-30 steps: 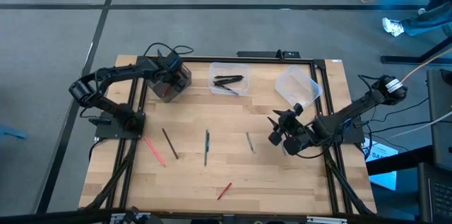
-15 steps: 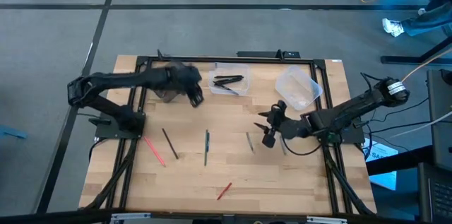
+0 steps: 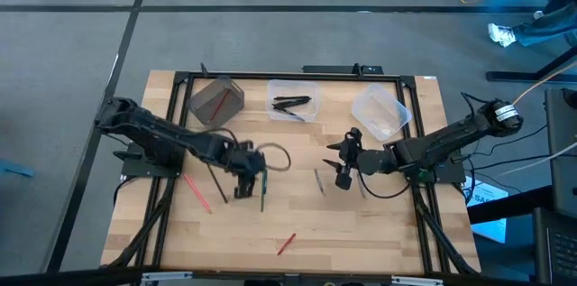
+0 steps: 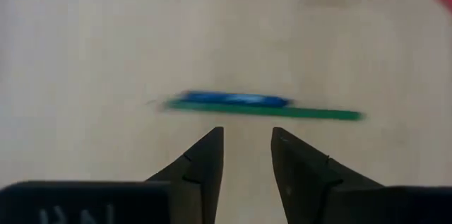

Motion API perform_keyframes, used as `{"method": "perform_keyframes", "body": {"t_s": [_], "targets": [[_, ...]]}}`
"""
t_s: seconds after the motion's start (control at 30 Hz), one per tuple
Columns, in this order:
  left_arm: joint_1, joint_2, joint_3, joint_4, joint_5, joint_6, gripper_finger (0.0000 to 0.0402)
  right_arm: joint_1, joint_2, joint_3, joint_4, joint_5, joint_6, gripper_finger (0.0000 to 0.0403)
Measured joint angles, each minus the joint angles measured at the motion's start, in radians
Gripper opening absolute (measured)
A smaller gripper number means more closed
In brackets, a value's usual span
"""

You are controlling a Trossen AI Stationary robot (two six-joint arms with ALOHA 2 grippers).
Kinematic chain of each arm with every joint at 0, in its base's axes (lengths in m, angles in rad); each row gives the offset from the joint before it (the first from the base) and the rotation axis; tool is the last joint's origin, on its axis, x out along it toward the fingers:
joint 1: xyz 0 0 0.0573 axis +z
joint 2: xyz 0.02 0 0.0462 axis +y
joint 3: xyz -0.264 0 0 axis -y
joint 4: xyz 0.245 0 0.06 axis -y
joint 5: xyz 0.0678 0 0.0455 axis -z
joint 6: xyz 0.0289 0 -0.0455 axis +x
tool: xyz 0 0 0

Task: Sort crayons/erasers/pens/pencils in bins
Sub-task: Put the green pencil into the black bin

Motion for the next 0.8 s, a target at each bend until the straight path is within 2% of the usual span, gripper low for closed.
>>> {"method": "perform_keyframes", "body": {"t_s": [0.1,0.2,0.33,0.5,0.67,0.8], "targets": [[-0.059,0.079,0.023,0.042,0.046,0.147,0.0107,0.0,0.0,0.0,0.02,0.015,-0.121,0.0213],[-0.096,0.168,0.08,-0.011,0.044,0.338,0.0106,0.0,0.0,0.0,0.047,0.015,-0.2,0.0213],[-0.093,0.27,0.194,-0.155,-0.006,0.505,0.0106,0.0,0.0,0.0,0.046,0.015,-0.198,0.0213],[-0.081,0.354,0.34,-0.319,0.007,0.703,0.0106,0.0,0.0,0.0,0.011,0.015,-0.197,0.0213],[-0.101,0.405,0.416,-0.345,0.017,0.924,0.0106,0.0,0.0,0.0,-0.046,0.016,-0.154,0.0213],[-0.127,0.46,0.457,-0.336,0.002,1.039,0.0102,0.0,0.0,0.0,-0.081,0.016,-0.122,0.0213]]}}
